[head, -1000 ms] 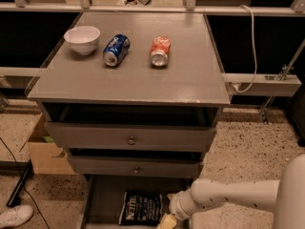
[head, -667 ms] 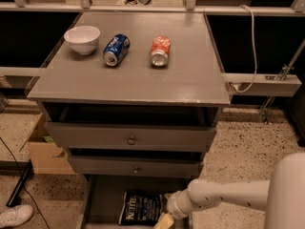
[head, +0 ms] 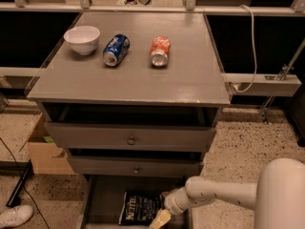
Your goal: Pick blue chip bag from bottom drawer and place on counter
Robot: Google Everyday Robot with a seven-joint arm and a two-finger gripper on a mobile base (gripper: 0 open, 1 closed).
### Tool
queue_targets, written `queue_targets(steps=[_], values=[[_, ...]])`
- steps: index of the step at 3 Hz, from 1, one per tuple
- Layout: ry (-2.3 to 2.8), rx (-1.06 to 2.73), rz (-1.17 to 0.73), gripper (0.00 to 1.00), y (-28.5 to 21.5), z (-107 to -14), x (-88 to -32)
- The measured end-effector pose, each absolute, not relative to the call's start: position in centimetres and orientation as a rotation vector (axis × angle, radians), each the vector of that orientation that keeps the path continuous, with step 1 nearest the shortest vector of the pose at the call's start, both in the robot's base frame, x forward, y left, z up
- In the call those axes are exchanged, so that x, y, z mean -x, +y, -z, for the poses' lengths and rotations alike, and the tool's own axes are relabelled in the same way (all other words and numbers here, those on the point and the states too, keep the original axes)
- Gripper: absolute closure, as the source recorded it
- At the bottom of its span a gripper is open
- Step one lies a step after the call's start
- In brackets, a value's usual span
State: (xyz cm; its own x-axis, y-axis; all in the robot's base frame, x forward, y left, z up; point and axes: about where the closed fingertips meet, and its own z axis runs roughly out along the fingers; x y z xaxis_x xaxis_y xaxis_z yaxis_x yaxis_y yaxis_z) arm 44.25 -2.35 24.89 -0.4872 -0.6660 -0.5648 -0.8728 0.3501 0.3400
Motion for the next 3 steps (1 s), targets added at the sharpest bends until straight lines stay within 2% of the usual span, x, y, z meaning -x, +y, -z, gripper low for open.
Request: queue_targets(steps=[1, 3], values=[[2.280, 1.356, -0.900, 0.00, -2.1, -24.2, -44.1], [2.193, 1.399, -1.039, 0.00, 2.0, -19.6, -45.7]])
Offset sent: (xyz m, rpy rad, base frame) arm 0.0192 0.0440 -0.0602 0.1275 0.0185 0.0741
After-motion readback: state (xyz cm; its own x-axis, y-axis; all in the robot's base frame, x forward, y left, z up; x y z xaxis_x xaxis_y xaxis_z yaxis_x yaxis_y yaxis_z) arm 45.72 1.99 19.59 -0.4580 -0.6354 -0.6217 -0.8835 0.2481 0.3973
